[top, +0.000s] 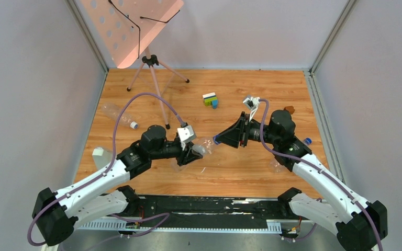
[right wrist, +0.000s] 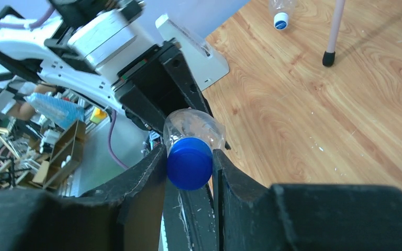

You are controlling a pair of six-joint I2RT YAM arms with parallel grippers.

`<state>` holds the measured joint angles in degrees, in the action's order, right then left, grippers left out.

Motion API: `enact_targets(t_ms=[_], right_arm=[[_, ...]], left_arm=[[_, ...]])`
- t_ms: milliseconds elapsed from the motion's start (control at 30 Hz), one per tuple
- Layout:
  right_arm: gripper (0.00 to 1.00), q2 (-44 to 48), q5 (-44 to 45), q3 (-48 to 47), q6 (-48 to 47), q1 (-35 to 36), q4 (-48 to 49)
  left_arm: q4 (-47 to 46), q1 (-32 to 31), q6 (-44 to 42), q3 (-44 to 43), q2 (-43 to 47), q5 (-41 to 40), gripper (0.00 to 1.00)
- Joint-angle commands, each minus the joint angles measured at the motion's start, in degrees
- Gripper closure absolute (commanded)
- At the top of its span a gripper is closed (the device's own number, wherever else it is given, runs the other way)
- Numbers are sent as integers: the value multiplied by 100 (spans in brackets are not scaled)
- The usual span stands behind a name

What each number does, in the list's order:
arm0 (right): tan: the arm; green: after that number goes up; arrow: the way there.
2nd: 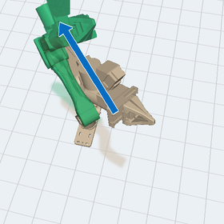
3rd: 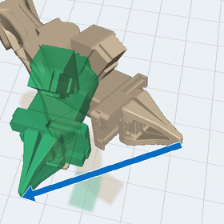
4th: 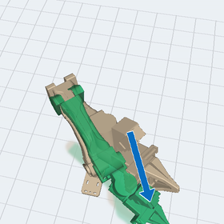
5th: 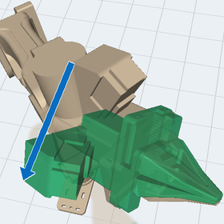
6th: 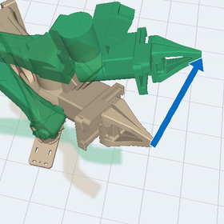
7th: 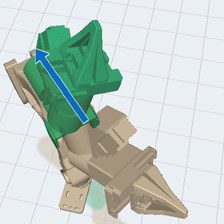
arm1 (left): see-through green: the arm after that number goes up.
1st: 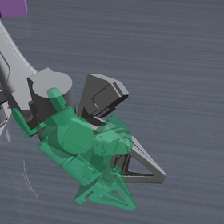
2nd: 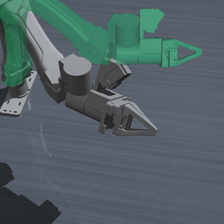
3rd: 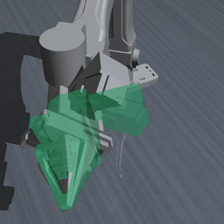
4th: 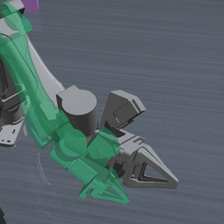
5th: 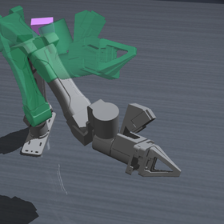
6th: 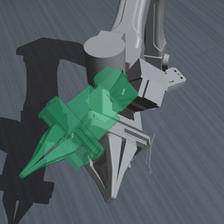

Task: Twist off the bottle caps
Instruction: Unscrew the bottle cap from the plastic bottle.

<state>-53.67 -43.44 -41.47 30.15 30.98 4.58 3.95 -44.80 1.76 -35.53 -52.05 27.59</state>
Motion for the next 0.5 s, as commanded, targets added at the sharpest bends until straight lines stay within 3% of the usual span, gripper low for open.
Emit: enact_targets(t_ms=[0, 133, 200, 300, 467], right_arm=[[89, 176, -156, 160, -632, -17, 65], [77, 303, -159, 187, -377, -22, 192], [57, 384, -118, 201, -260, -17, 195], [38, 505, 197, 174, -63, -22, 42], [27, 721, 709, 66, 381, -25, -172]], left_arm=[[-654, 490, 798, -272, -46, 1801, 99], [-344, 498, 682, -430, -105, 1883, 98], [-238, 498, 690, -406, -111, 1755, 97], [-155, 498, 549, -329, -72, 1543, 94], [50, 485, 209, -177, 143, 758, 94]])
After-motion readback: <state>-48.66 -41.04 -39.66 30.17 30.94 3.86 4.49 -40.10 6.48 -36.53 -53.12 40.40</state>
